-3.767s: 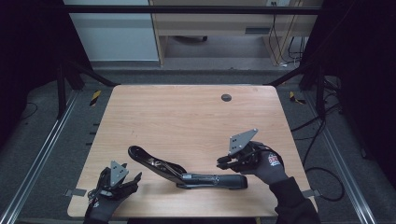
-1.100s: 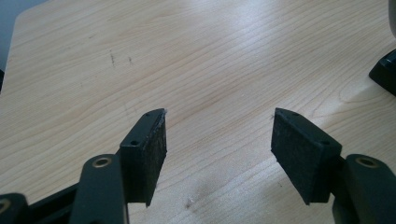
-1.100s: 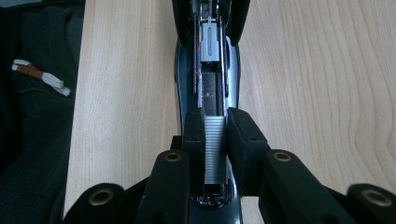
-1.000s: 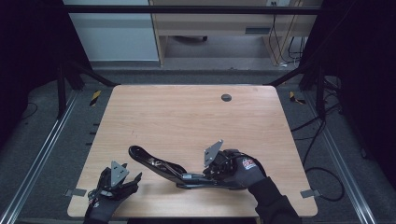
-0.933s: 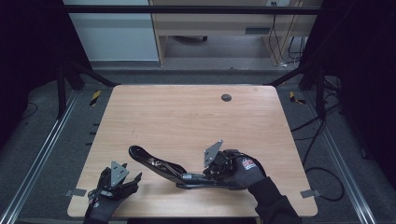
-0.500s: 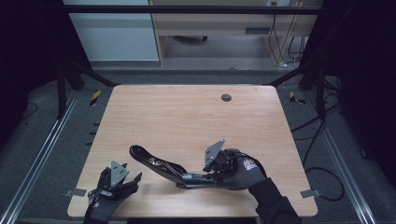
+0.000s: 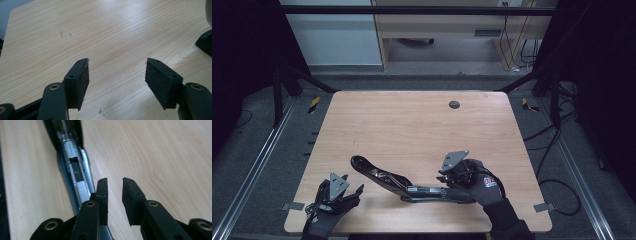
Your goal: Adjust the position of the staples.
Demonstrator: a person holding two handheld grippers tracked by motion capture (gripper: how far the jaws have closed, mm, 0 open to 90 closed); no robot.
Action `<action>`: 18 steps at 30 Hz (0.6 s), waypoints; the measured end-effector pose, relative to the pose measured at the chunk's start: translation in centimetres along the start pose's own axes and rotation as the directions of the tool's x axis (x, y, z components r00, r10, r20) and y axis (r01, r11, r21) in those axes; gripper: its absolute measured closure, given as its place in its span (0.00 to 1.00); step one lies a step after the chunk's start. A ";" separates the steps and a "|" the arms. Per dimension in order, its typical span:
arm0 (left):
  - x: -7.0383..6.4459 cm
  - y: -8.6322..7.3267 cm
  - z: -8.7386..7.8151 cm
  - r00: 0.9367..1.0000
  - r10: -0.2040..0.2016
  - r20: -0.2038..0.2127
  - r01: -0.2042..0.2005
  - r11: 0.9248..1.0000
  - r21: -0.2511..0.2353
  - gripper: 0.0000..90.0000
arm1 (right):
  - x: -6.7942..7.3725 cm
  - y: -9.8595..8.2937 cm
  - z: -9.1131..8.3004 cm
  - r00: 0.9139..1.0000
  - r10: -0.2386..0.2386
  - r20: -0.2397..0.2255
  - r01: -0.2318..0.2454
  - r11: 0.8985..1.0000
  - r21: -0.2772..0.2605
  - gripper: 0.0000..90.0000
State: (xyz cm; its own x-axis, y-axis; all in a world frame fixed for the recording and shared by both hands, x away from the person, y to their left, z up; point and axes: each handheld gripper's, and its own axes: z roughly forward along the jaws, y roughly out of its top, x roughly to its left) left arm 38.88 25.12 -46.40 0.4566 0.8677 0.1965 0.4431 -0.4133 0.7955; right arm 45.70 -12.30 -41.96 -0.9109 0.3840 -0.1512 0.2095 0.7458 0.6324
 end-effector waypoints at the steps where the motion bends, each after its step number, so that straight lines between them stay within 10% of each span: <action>1: 0.0 0.0 0.0 1.000 0.001 0.000 -0.001 1.000 -0.002 0.39 | 0.0 -0.2 -0.2 1.000 0.008 0.018 -0.008 1.000 -0.008 0.84; 8: -0.1 0.1 -0.3 1.000 -0.002 0.004 0.003 1.000 -0.021 0.39 | -0.2 -2.6 -2.4 0.980 0.120 0.158 -0.107 0.990 -0.093 0.88; 18: -0.3 0.3 -0.8 0.999 -0.026 0.032 0.028 0.998 -0.057 0.39 | 0.1 -7.0 -3.7 0.935 0.291 0.205 -0.264 0.953 -0.147 0.89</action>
State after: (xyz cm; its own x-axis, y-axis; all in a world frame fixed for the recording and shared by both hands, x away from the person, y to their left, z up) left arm 38.23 25.01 -45.74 0.4696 0.8688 0.1570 0.4109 -0.3725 0.8321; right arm 42.80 -19.55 -43.58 -0.7177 0.6871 -0.1130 0.3882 0.5296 0.7542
